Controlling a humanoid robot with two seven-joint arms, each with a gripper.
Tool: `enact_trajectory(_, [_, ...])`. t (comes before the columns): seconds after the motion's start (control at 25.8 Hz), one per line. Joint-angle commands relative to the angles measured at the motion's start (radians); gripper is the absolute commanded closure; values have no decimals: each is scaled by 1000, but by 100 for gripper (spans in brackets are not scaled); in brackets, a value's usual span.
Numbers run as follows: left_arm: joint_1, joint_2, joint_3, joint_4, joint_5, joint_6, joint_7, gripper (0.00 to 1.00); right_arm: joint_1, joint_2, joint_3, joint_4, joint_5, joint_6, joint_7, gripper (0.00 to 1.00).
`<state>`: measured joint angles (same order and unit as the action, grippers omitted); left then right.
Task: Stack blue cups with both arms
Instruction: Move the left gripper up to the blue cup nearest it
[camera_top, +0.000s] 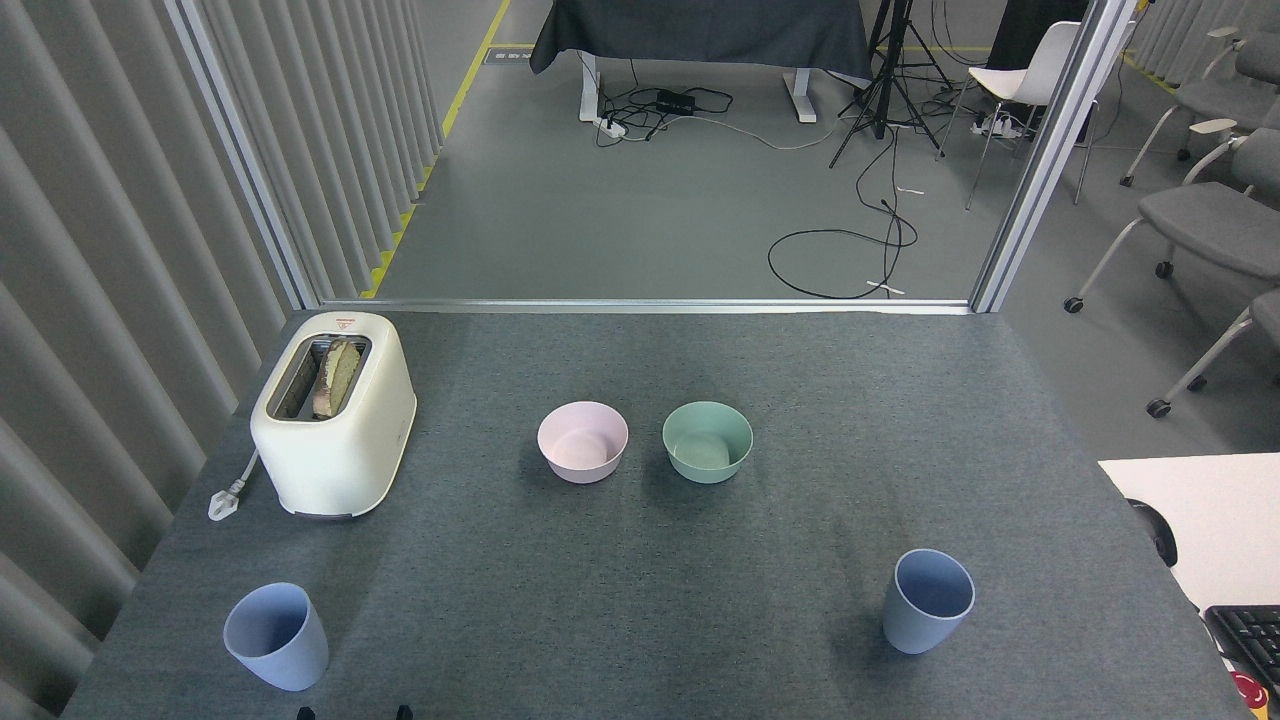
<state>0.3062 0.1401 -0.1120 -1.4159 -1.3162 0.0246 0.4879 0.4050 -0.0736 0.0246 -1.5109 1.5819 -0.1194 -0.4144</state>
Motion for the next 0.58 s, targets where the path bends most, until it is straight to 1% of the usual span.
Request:
enact_trajectory(0.0, [1, 1, 0, 0, 0, 0, 0, 0, 2, 0, 0, 0, 0, 0, 0, 0])
enact_trajectory(0.39, [-1, -4, 2, 2, 2, 17, 0, 0, 2, 0, 1, 0, 0, 1, 0, 0])
enact_trajectory(0.54, [-6, -24, 11, 12, 5, 21, 0, 0, 2, 0, 1, 1, 0, 1, 0, 0])
